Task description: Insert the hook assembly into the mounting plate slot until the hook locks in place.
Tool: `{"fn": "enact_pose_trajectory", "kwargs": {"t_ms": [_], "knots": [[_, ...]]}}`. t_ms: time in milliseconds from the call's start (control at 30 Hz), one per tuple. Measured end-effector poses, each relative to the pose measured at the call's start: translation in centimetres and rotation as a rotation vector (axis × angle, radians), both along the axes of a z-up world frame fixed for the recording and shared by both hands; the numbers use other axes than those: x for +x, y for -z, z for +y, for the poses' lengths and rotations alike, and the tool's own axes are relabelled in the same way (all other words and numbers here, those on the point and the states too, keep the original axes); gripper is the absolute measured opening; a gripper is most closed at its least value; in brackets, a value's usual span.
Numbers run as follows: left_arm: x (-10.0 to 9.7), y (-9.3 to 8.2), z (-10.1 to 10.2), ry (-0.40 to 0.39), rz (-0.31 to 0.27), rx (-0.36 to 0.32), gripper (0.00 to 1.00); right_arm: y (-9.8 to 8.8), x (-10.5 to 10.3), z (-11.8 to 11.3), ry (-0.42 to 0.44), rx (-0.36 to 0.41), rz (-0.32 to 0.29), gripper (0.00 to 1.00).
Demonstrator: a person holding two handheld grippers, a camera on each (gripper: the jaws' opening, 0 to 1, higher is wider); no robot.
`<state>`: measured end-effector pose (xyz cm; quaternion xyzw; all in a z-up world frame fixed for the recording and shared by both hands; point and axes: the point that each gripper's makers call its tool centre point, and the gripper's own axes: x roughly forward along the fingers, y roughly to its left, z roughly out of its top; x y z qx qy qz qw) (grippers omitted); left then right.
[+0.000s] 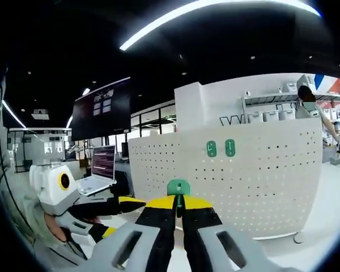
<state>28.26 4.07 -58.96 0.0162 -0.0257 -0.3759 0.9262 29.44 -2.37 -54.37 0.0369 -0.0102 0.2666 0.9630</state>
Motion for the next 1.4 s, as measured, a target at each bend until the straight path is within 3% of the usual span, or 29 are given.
{"fn": "enact_pose_trajectory", "kwargs": {"t_ms": [900, 1400], "knots": [[0.3, 1.1, 0.8, -0.02, 0.029, -0.004, 0.55, -3.1, 5.0, -5.6, 0.19, -0.005, -0.071, 0.01], [0.9, 1.5, 1.3, -0.033, 0.037, -0.007, 0.55, -4.0, 7.4, -6.2, 0.225, -0.009, -0.09, 0.01]]}}
